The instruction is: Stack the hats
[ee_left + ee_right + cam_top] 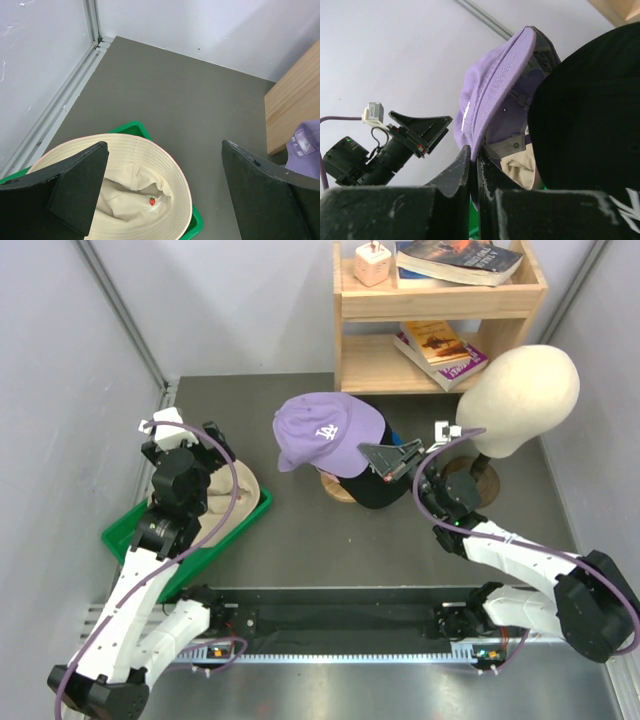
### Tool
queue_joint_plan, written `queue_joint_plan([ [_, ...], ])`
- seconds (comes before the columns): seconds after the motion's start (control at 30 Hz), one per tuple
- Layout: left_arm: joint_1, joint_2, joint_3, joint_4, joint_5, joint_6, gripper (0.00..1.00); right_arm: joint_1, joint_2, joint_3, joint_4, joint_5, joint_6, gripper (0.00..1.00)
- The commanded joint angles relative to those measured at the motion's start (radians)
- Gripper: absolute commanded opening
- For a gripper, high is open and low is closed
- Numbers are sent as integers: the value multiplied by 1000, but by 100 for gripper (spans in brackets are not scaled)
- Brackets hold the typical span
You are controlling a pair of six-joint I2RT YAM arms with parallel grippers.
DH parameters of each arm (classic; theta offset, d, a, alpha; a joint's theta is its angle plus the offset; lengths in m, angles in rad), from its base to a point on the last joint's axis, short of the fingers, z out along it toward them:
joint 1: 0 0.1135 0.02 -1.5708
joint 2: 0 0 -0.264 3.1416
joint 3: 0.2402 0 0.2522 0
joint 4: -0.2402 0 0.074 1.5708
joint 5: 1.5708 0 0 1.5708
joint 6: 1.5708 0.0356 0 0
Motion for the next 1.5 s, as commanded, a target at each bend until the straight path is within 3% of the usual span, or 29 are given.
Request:
queue_joint_plan([
  [0.0,-1,-8,-6,64,-22,17,99,-46,-54,-34,121,3,7,0],
  [0.37,-1,-9,-17,66,-8,23,99,-161,-101,-190,167,-9,110,0],
  [0.53,-1,15,-30,105,198,32,99,-180,-97,-252,200,14,160,0],
  [0.83,-1,126,-9,148,360,-11,99,-190,-107,-397,284,101,236,0],
  [1.47,-13,667,266,362,694,-183,96,-204,18,-471,408,113,254,0],
])
